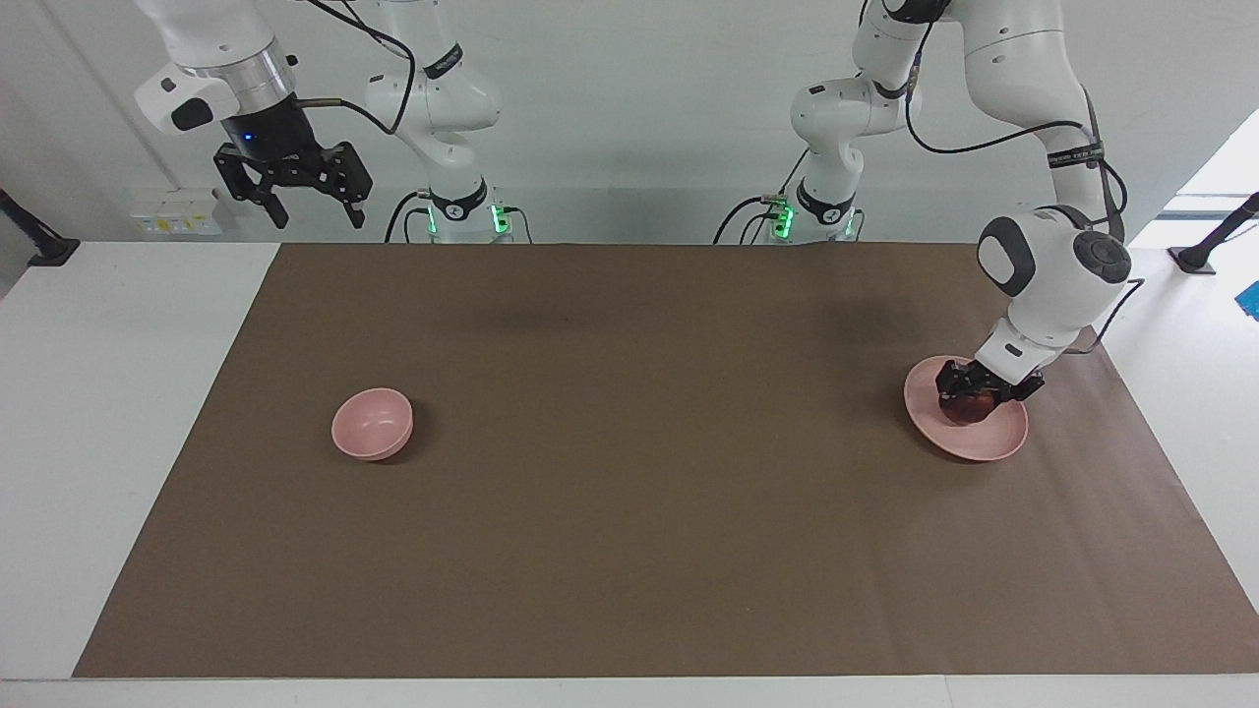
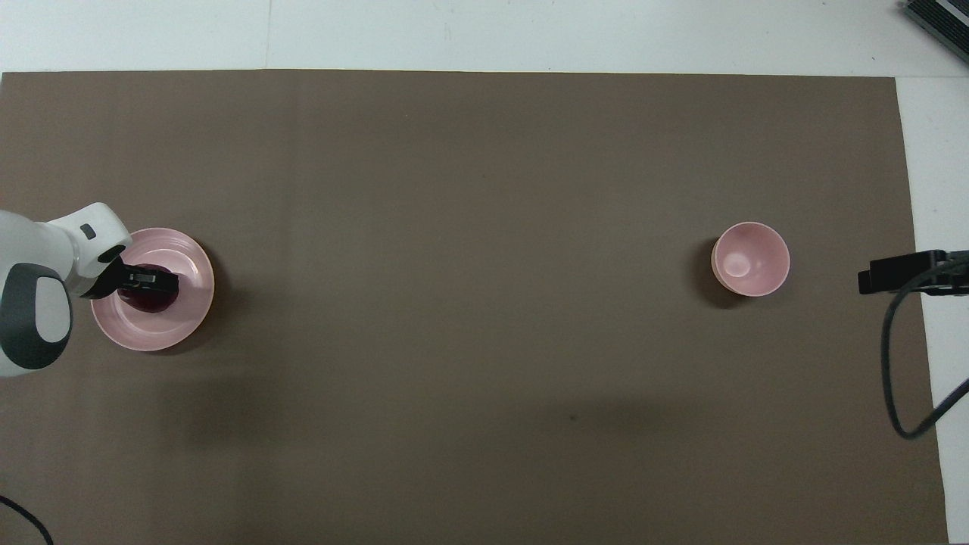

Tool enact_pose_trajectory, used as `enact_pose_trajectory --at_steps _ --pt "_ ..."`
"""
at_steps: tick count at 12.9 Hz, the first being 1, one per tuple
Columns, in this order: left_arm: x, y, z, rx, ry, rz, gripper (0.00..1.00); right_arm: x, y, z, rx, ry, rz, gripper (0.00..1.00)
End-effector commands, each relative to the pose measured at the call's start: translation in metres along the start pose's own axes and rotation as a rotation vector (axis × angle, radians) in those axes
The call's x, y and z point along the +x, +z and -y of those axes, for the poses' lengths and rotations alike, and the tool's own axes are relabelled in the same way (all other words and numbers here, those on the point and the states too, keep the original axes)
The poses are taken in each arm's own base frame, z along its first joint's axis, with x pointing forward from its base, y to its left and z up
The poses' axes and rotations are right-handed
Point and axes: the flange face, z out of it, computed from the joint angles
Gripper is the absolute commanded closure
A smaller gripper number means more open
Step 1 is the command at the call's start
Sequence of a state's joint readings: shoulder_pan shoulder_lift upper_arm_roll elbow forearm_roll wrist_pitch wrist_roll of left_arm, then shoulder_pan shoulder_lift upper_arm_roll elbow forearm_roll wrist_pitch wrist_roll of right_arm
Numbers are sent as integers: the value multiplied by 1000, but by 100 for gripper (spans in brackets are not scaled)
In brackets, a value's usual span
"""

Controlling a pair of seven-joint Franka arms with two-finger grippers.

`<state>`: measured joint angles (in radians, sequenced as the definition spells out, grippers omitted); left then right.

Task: Move apple from plate to bowl
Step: 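Lift the apple with the left gripper while the right gripper reaches inward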

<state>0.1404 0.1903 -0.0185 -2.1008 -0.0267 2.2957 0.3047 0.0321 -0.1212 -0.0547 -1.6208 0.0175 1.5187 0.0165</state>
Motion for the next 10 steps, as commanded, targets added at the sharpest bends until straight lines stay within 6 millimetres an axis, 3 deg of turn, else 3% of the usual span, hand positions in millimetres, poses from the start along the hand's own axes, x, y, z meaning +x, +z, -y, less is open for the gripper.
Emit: enact_pose_trajectory --at_steps 1,5,10 --pt "23 -18 3 -34 -11 38 100 -5 -1 0 27 10 -2 0" --pt "38 -46 -5 -160 -63 96 100 -5 -7 26 27 -38 -14 0" --pt "46 -81 -42 -340 -228 195 100 -8 4 31 128 -91 16 0"
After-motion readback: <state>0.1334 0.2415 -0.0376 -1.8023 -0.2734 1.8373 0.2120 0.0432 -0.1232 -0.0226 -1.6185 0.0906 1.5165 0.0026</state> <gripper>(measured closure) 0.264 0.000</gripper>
